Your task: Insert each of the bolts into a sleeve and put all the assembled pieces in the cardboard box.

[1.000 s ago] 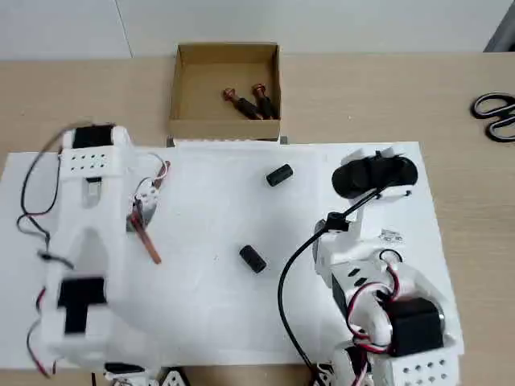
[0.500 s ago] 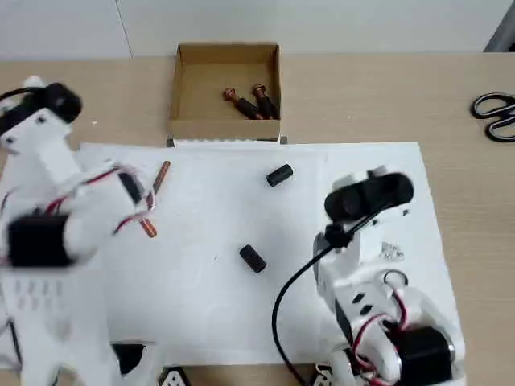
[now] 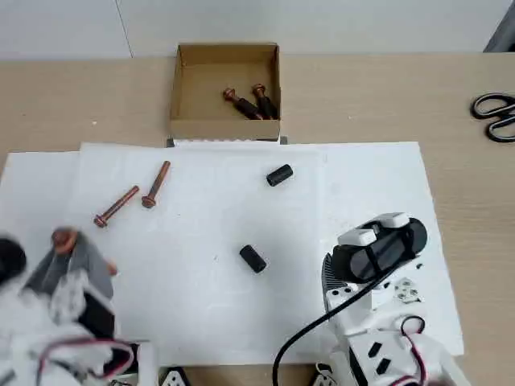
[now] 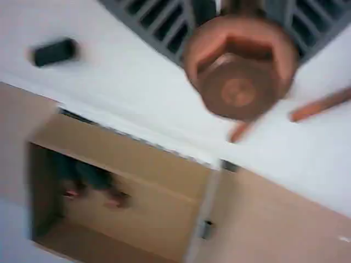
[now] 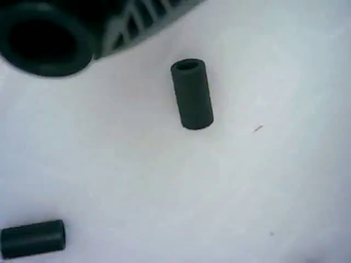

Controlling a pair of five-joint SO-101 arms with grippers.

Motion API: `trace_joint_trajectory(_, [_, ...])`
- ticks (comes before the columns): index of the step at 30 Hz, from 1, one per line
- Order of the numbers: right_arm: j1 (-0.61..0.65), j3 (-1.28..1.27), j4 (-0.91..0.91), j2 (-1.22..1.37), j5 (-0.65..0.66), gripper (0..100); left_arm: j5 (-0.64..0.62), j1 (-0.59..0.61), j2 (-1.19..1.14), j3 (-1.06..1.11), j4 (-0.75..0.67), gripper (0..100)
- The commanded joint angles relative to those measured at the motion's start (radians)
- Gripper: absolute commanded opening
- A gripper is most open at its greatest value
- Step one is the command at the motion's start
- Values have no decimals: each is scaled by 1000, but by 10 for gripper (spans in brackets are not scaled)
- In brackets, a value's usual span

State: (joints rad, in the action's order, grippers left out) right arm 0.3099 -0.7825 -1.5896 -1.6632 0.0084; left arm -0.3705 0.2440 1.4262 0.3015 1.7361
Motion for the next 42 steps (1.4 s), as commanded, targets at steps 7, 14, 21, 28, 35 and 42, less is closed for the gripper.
trace_joint_trajectory(7, [12,-158,183,-10,6,2,-3,68,339,364,-181,5])
trace_joint_trajectory(14, [211,-313,390,-10,12,2,-118,63,388,532,-318,5])
trace_joint_trajectory(21, [341,-466,542,-10,26,2,-138,-80,388,707,-436,5])
trace_joint_trajectory(28, [361,-534,611,-12,34,2,-187,-313,388,858,-615,5])
trace_joint_trajectory(35, [363,-591,622,-61,34,2,-192,-476,388,997,-781,5])
trace_joint_trajectory(42, [446,-608,539,-142,41,2,-316,-578,388,1090,-974,5])
